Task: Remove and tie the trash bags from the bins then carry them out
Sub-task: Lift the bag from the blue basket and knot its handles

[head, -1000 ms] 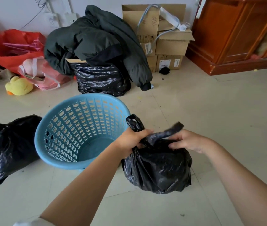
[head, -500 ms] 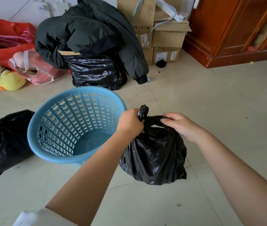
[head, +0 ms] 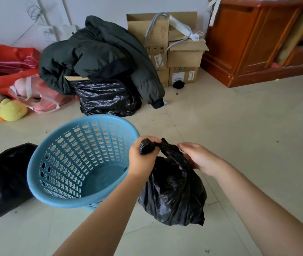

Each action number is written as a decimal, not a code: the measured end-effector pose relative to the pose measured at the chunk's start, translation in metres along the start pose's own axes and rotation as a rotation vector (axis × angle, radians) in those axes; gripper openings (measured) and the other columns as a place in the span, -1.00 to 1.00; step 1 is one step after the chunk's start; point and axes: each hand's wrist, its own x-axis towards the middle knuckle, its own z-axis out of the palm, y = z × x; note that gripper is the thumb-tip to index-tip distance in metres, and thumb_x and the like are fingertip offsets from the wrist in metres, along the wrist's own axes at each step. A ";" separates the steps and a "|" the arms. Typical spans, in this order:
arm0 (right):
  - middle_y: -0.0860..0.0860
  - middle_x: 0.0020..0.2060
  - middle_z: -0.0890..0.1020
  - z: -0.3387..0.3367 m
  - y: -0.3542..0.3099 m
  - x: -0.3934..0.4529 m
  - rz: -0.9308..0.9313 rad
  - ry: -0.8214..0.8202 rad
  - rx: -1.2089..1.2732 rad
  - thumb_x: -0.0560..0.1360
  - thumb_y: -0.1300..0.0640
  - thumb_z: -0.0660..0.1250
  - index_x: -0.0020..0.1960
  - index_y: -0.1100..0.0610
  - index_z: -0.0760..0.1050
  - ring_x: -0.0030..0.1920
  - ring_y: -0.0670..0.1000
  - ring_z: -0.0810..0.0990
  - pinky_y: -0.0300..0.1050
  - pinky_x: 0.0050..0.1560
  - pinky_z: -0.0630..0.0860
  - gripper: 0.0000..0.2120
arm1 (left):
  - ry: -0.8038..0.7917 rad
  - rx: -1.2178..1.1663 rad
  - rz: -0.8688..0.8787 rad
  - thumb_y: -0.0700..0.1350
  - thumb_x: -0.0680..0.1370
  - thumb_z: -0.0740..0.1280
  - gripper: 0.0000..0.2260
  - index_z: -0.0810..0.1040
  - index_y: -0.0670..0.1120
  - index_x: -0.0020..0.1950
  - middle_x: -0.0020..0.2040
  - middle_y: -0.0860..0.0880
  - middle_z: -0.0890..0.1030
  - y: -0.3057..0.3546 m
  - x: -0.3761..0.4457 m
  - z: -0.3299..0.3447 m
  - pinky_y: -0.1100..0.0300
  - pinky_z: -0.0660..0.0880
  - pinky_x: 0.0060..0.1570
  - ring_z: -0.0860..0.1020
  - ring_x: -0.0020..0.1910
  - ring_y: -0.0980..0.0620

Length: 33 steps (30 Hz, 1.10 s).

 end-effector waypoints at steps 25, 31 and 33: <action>-0.13 -0.68 0.27 -0.012 -0.018 0.000 -0.426 0.351 0.193 0.59 0.27 0.05 -0.30 0.10 0.28 -0.72 -0.19 0.15 -0.39 -0.64 0.10 -0.70 | 0.156 -0.892 -0.512 0.01 0.65 0.03 -0.55 0.17 -0.09 -0.44 -0.63 0.03 0.23 0.018 0.008 -0.007 0.17 0.41 -0.29 0.26 -0.61 0.08; -0.06 -0.62 0.13 -0.028 0.018 0.001 -0.700 0.361 -0.914 0.50 0.08 0.18 -0.52 0.08 0.13 -0.59 -0.08 0.12 -0.14 -0.49 0.05 -0.55 | 0.139 -0.324 -0.353 -0.05 0.65 0.04 -0.55 0.07 -0.03 -0.45 -0.70 0.11 0.11 0.001 0.016 -0.046 0.40 0.05 -0.64 0.07 -0.71 0.18; -0.09 -0.65 0.08 -0.036 0.032 0.003 -0.760 0.393 -1.106 0.44 -0.01 0.16 -0.52 0.09 0.10 -0.60 0.00 0.12 -0.16 -0.53 -0.07 -0.57 | 0.163 -0.160 -0.321 -0.06 0.65 0.05 -0.55 0.09 -0.04 -0.45 -0.71 0.12 0.14 0.000 0.015 -0.052 0.40 0.04 -0.63 0.08 -0.69 0.17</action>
